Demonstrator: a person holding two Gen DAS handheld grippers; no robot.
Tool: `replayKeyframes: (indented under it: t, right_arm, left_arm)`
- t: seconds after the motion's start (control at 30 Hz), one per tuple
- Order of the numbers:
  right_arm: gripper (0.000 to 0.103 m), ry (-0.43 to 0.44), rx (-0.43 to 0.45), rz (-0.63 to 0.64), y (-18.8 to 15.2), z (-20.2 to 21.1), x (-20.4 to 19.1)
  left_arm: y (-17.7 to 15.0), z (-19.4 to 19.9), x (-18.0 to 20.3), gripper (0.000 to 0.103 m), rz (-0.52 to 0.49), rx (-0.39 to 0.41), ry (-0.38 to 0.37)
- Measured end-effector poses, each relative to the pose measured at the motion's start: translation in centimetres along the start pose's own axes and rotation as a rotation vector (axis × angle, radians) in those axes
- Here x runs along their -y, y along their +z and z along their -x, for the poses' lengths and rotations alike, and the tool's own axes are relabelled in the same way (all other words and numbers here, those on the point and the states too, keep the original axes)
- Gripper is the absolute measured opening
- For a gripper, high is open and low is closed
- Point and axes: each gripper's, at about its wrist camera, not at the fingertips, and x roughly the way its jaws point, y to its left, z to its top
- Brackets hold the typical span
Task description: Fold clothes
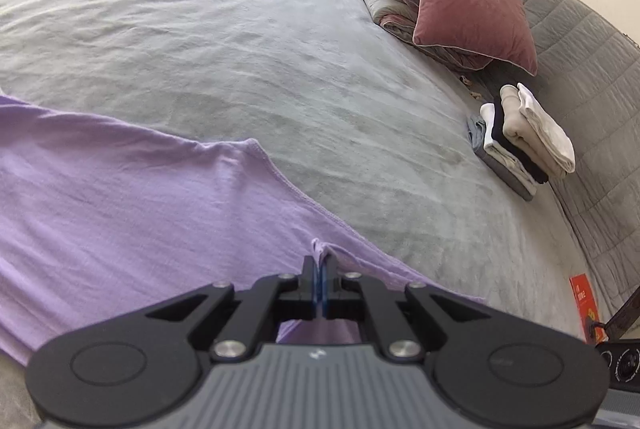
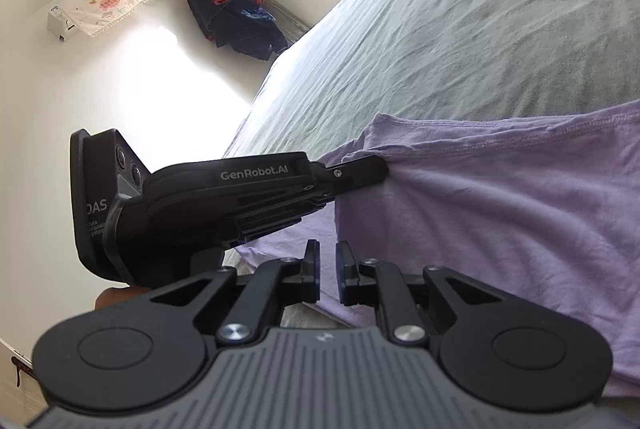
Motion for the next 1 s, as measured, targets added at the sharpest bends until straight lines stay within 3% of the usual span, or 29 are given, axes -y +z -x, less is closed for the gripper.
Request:
replayKeyframes:
  t: [0.07,0.13,0.17,0.37,0.57,0.63,0.77,0.87,0.93,1.0]
  right_arm:
    - [0.023,-0.028,0.006,-0.028,0.4,0.6,0.8]
    - [0.050,-0.041,0.024,-0.082,0.8,1.1,1.8]
    - [0.052,-0.043,0.029,-0.108,1.0,1.3,2.2]
    - [0.052,-0.014,-0.022,-0.311,1.4,1.1,4.5]
    - [0.052,0.039,-0.035,-0.505,1.7,1.8,7.0]
    - [0.052,0.032,-0.044,-0.506,1.8,2.2,7.0]
    - [0.052,-0.003,-0.068,-0.463,1.9,2.6,6.4]
    - [0.040,-0.090,-0.088,-0.372,1.8,2.2,5.3]
    - [0.018,-0.151,-0.102,-0.300,1.6,2.0,4.7]
    - [0.009,-0.182,-0.109,-0.250,1.2,2.0,4.4]
  left_arm:
    - [-0.6,-0.5,-1.0,0.002,0.040,0.002,-0.027]
    - [-1.1,-1.0,-1.5,0.002,0.068,0.006,-0.058]
    - [-1.3,-1.2,-1.6,0.002,0.076,0.008,-0.070]
    - [-1.6,-1.7,-1.0,0.003,0.060,-0.005,-0.164]
    - [-2.6,-2.0,0.6,0.035,-0.053,-0.064,-0.283]
    - [-2.9,-1.9,1.0,0.046,-0.085,-0.080,-0.316]
    - [-3.7,-1.9,1.8,0.059,-0.159,-0.126,-0.353]
    - [-4.6,-1.9,2.3,0.061,-0.210,-0.151,-0.357]
    - [-4.7,-1.7,2.1,0.061,-0.211,-0.152,-0.361]
    - [-4.6,-1.0,1.5,0.061,-0.199,-0.148,-0.368]
